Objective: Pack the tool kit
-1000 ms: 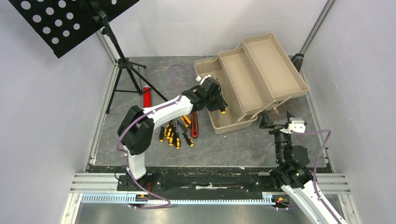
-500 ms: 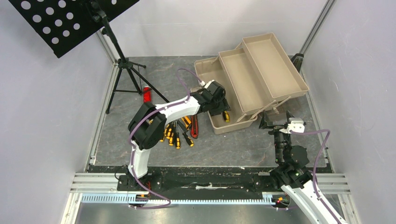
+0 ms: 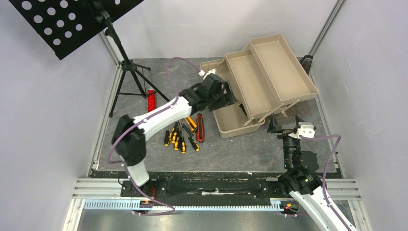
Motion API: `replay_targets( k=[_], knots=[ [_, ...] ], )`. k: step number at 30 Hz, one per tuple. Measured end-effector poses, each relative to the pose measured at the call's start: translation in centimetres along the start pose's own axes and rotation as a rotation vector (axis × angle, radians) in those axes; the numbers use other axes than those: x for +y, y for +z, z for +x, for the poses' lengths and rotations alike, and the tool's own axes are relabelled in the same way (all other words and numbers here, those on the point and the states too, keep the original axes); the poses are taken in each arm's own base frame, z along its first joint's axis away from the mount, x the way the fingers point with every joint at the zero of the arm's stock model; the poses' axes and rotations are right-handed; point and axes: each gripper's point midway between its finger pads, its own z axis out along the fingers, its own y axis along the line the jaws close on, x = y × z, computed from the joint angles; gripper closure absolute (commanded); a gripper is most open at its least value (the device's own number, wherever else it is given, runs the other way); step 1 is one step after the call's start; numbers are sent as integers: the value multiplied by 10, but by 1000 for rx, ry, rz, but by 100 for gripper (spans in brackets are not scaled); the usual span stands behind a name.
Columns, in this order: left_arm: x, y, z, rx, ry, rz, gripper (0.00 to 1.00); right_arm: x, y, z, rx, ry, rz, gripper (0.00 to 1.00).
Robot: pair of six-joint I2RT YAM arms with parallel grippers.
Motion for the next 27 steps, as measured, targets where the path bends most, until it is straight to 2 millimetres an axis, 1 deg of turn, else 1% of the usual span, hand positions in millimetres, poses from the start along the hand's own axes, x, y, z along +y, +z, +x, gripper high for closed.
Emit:
replay_targets(
  k=[3,5,8,11,14,16,20,22,23,24,27],
  knots=[
    [-1,-42,-19,-50,49,1,15,0,0,0,-1,0,0,2],
    [4,-64,-26,-73,79,-14,16,0,0,0,-1,1,0,2],
    [27,-93,-28,-84,128,-73,17,0,0,-1,-2,1,0,2],
    [65,-110,-22,-58,182,-177,19,0,0,-1,-5,3,0,2],
    [103,-118,-16,-9,217,-268,19,0,0,-1,-5,3,0,2],
    [132,-120,-13,30,224,-331,20,0,0,-1,-5,3,0,2],
    [189,-122,-6,105,186,-436,23,0,0,-1,-5,3,0,2],
    [212,-123,-2,139,160,-472,26,0,0,-1,-5,3,0,2],
    [219,-123,3,163,155,-479,27,0,0,-1,-5,3,0,2],
    [225,-124,3,169,144,-487,29,0,0,-1,-5,3,0,2],
    [231,-118,12,219,143,-485,33,-1,0,0,-3,2,2,2]
  ],
)
